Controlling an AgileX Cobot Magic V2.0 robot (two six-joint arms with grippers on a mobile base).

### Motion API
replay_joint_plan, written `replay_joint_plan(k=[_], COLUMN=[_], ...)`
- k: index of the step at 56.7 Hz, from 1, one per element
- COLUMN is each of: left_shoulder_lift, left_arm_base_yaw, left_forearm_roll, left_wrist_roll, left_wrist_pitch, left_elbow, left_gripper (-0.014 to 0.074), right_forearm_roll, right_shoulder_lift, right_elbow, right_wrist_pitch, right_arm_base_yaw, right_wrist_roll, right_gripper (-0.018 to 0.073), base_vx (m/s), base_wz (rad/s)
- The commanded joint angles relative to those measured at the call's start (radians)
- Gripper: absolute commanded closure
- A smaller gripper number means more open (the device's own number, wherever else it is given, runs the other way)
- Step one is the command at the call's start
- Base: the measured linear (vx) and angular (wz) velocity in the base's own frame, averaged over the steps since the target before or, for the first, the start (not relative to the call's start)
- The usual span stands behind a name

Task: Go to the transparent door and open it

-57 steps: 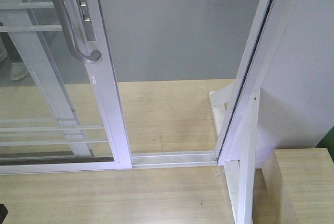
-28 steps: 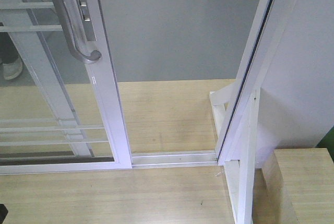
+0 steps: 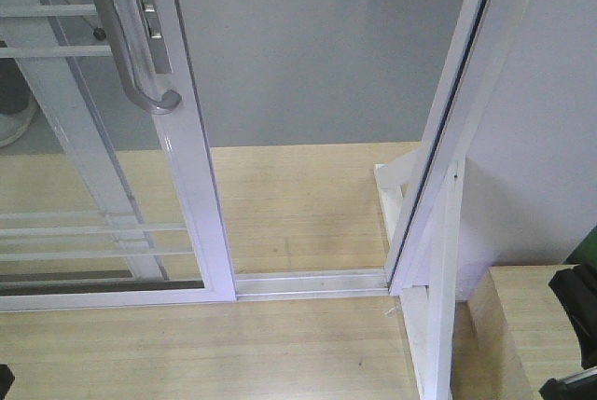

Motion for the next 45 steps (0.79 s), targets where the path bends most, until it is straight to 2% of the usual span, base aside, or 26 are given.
replay_joint_plan(k=[1,45], left_shoulder_lift=[-0.014,-0.014], left_arm_base_yaw=[-0.007,-0.007], left_forearm_roll=[-0.005,-0.005], left_wrist_roll=[-0.003,-0.003], left_wrist_pitch=[-0.070,-0.070], left_elbow=[0.015,0.015], left_gripper=[0.0594,0.0594], right_forearm_roll=[0.007,0.006], right_shoulder_lift=[-0.015,-0.015], right_elbow=[0.008,0.008], right_wrist_pitch=[-0.088,-0.090], right_arm_base_yaw=[-0.003,-0.003], right_wrist_roll=[0.005,-0.005], right_gripper=[0.0562,0.0562], base_vx=[0.00,0.00], base_wz=[0.00,0.00])
